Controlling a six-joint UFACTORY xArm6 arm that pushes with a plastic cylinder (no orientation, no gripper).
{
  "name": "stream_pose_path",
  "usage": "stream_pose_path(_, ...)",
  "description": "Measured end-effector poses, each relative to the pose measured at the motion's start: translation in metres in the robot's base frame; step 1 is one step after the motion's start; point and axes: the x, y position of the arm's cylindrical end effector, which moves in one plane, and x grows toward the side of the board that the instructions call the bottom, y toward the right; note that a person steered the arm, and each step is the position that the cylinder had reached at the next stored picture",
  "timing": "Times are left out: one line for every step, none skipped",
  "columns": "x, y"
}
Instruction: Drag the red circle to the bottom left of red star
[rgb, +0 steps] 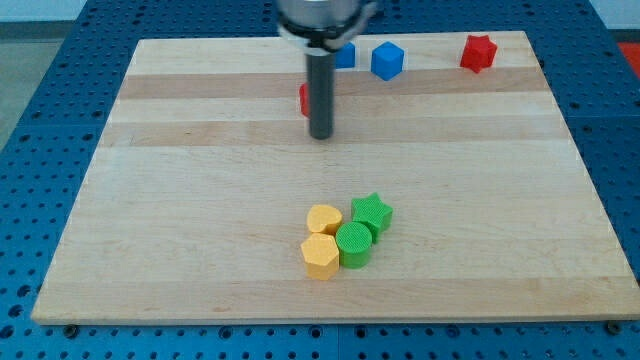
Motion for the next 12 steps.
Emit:
stream_pose_path(-0.021, -0.041)
stream_pose_path(-0.044, -0.049)
stream_pose_path(-0.048, -0.04)
stream_pose_path(-0.048, -0.014)
stream_pose_path(-0.048, 0.018)
stream_pose_path(-0.048, 0.054)
stream_pose_path(-0.049, 0.085)
stream_pose_path(-0.049, 0.115)
stream_pose_path(-0.049, 0.141)
stream_pose_path(-0.048, 0.165)
stream_pose_path(-0.058, 0.183)
stream_pose_path(-0.076, 0.196)
